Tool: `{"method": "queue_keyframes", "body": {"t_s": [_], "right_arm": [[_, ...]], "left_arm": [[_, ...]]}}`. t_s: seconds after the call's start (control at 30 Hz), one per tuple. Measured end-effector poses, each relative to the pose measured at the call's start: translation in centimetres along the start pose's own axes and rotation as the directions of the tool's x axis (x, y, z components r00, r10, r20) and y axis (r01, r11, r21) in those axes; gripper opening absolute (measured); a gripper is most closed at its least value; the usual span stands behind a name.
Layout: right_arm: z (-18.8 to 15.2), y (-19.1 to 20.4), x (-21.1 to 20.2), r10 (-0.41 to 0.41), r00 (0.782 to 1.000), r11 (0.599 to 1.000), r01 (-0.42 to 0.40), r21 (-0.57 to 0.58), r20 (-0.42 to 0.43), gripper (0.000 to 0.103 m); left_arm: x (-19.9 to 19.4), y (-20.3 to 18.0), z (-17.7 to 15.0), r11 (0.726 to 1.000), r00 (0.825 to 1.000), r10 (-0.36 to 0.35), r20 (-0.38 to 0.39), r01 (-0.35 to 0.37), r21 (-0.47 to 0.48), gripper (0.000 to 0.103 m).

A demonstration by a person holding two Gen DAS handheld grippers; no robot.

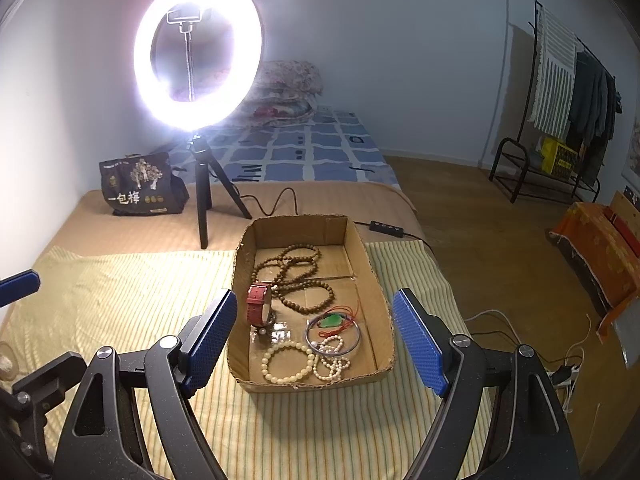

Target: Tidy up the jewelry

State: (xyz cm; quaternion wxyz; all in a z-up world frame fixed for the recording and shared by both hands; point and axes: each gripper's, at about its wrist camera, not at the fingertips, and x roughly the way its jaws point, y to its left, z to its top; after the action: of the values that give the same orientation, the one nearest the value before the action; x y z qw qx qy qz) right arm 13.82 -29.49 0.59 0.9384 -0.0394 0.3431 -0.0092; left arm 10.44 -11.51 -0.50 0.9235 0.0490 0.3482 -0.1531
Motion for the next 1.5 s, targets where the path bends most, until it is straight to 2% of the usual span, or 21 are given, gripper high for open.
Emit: {"method": "queue_keyframes", "body": {"t_s": [1.5], "right_arm": [[-0.45, -0.20, -0.40, -0.003, 1.000, 1.000, 0.002, -0.023, -0.015, 0.080]], "left_arm": [[-0.34, -0.35, 0.72, 1.000, 1.000, -0.003, 0.010, 0.003, 0.006, 0.103]]}}
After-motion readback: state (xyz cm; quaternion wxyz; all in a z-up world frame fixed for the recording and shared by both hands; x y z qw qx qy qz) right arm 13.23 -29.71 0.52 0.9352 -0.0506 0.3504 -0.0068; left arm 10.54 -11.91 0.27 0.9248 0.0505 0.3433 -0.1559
